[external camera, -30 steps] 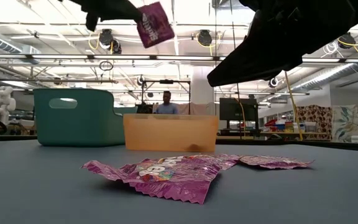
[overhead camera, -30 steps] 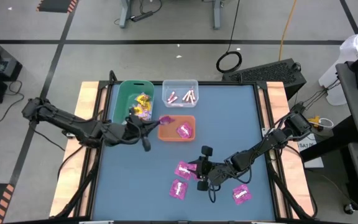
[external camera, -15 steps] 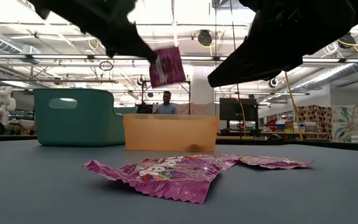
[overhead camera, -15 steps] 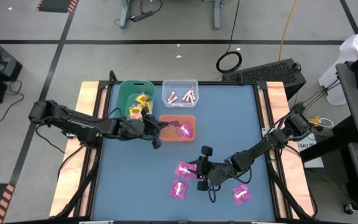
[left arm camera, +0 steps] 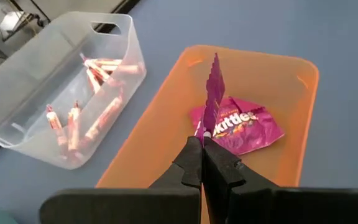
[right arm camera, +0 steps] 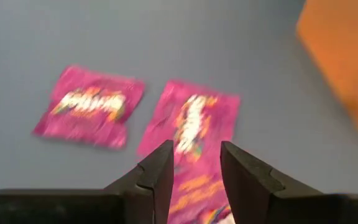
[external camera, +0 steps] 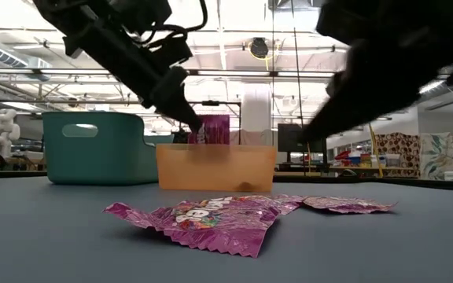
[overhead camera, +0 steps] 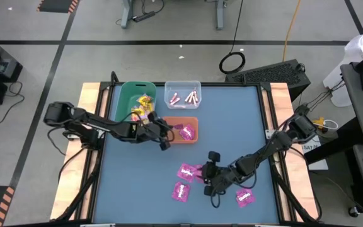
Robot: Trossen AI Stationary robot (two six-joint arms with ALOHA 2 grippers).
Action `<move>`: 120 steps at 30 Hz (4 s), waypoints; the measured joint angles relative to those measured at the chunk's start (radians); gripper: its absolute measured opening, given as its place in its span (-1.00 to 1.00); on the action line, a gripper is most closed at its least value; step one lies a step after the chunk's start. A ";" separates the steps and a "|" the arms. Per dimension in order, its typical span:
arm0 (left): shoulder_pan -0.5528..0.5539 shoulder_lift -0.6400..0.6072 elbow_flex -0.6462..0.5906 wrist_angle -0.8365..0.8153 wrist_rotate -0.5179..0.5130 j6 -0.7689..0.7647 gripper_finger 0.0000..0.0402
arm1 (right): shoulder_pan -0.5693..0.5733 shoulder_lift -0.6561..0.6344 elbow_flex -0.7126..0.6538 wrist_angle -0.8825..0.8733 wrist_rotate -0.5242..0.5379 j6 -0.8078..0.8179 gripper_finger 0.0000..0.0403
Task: Sort candy
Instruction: Put the violet candy into the orange bin
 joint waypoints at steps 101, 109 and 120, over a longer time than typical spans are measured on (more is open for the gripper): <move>-0.256 0.564 0.311 0.478 0.201 0.342 -0.27 | 0.073 -0.149 0.000 -0.281 0.159 0.236 -1.00; -0.240 0.564 0.311 0.477 0.225 0.361 -0.81 | 0.073 -0.149 0.000 -0.273 0.160 0.231 -1.00; -0.250 0.459 0.311 0.442 0.234 0.371 -0.98 | 0.075 -0.191 0.001 -0.275 0.179 0.213 -0.99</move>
